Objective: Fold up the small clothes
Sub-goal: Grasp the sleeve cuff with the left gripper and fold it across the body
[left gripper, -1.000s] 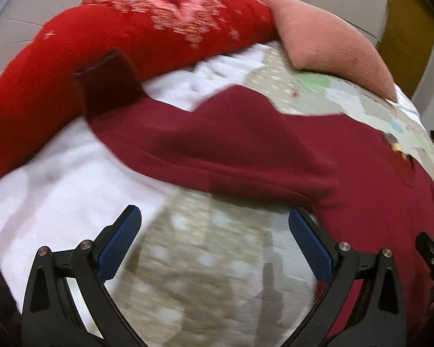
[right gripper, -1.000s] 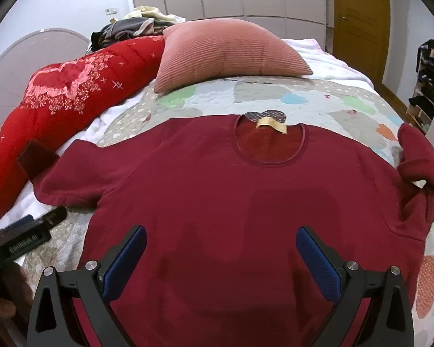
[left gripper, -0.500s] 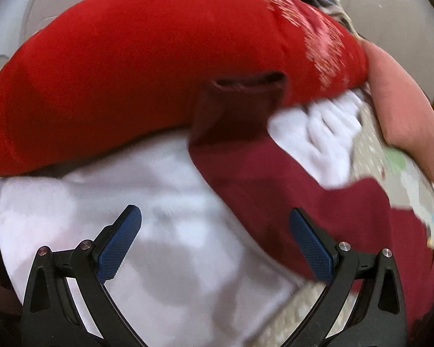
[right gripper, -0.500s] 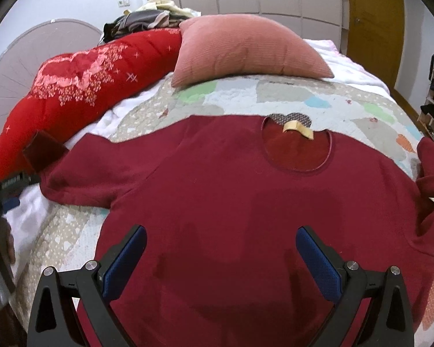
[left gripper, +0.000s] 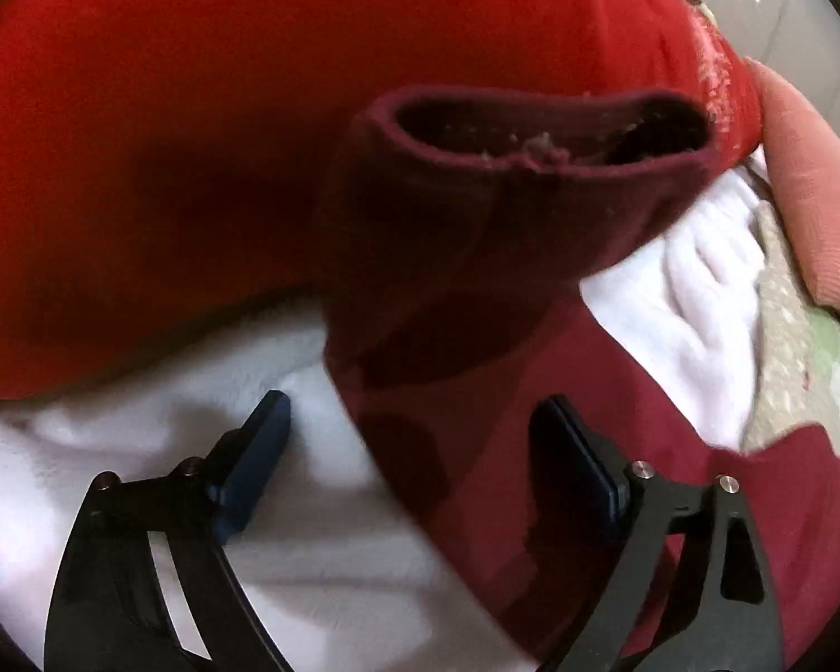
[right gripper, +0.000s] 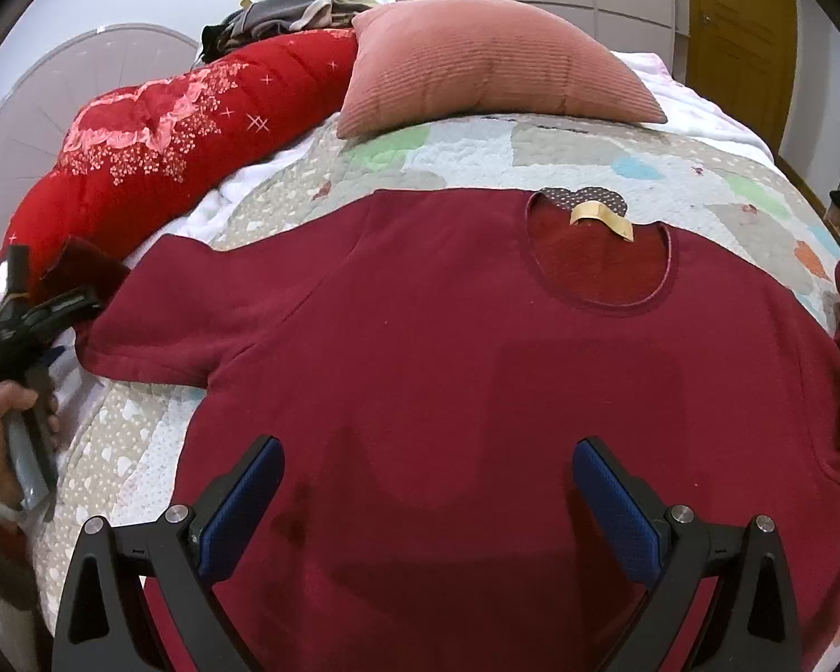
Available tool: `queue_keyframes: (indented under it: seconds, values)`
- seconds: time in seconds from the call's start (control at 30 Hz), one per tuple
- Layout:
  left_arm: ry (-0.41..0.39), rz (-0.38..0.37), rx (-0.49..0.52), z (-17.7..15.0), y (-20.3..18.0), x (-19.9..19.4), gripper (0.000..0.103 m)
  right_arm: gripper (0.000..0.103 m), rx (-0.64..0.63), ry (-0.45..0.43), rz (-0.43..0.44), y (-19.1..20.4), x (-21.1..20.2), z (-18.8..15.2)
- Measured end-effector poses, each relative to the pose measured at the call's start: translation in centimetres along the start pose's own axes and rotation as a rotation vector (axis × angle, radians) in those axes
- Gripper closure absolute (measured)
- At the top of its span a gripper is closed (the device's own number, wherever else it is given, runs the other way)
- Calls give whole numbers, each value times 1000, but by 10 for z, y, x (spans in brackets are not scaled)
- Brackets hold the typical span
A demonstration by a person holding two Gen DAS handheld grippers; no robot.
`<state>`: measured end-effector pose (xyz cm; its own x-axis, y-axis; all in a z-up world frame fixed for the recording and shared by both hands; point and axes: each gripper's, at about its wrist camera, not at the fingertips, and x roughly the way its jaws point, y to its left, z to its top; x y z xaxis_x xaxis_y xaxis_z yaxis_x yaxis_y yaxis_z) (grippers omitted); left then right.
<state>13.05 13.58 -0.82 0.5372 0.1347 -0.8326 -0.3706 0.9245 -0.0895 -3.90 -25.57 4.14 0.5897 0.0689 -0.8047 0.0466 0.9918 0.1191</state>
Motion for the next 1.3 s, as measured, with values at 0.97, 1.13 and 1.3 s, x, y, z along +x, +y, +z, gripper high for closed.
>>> queue_keyframes:
  seconds: [0.97, 1.13, 1.3]
  values:
    - [-16, -646, 348, -63, -190, -156, 93, 0, 130, -114, -63, -65, -57, 8]
    - [68, -687, 501, -143, -248, -144, 93, 0, 173, -116, -118, -93, -65, 6]
    - [119, -637, 627, -174, -263, -138, 67, 0, 209, -121, -163, -116, -72, 2]
